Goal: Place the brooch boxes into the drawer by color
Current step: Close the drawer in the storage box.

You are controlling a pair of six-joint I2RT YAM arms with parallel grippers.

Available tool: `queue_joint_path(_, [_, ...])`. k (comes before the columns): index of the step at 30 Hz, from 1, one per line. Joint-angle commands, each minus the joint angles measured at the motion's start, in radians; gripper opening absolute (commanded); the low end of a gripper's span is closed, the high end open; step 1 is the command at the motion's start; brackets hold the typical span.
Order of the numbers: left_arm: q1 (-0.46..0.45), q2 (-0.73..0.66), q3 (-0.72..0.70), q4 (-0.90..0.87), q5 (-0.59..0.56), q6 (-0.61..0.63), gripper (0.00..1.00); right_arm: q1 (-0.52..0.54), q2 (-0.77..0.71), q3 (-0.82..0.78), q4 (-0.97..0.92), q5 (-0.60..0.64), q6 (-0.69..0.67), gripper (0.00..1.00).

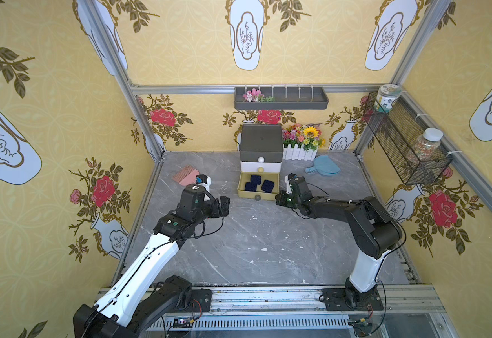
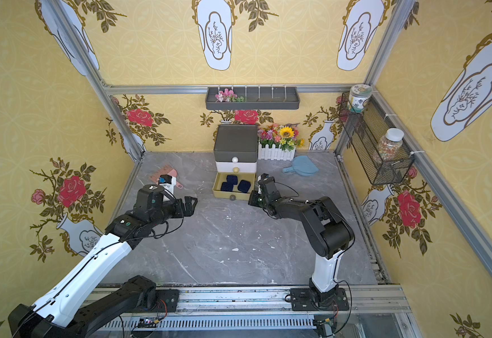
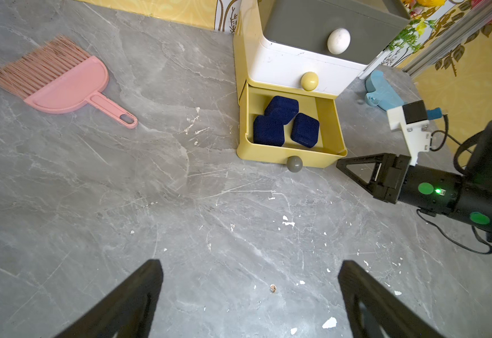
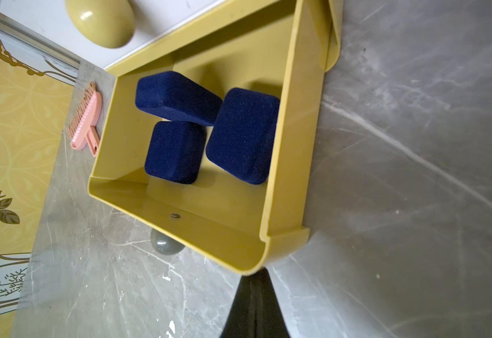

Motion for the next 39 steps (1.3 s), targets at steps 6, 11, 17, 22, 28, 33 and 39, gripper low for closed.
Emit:
queue_joint_path(6, [0.0, 0.011, -0.009, 0.027, 0.0, -0.001, 1.0, -0.051, 0.086, 0.042, 0.141, -0.002, 0.043, 0.0])
queue_joint_path(11, [0.0, 0.017, -0.009, 0.029, 0.002, 0.0, 1.0, -0.065, 0.131, 0.105, 0.146, -0.012, 0.035, 0.0])
queue_joint_path(17, [0.0, 0.025, -0.007, 0.026, -0.002, 0.001, 0.99, -0.067, 0.196, 0.183, 0.164, -0.028, 0.045, 0.0])
queue_joint_path(22, [0.001, 0.029, -0.007, 0.026, -0.006, 0.003, 1.0, -0.068, 0.24, 0.224, 0.192, -0.012, 0.059, 0.0])
queue_joint_path(28, [0.0, 0.037, -0.004, 0.025, -0.008, 0.005, 1.0, -0.07, 0.29, 0.291, 0.189, 0.007, 0.052, 0.0])
queue_joint_path(33, [0.001, 0.041, -0.003, 0.023, -0.008, 0.006, 0.99, -0.076, 0.321, 0.323, 0.192, 0.023, 0.041, 0.02])
queue_joint_path(39, [0.0, 0.043, -0.004, 0.023, -0.006, 0.005, 1.0, -0.083, 0.351, 0.381, 0.18, 0.04, 0.022, 0.04])
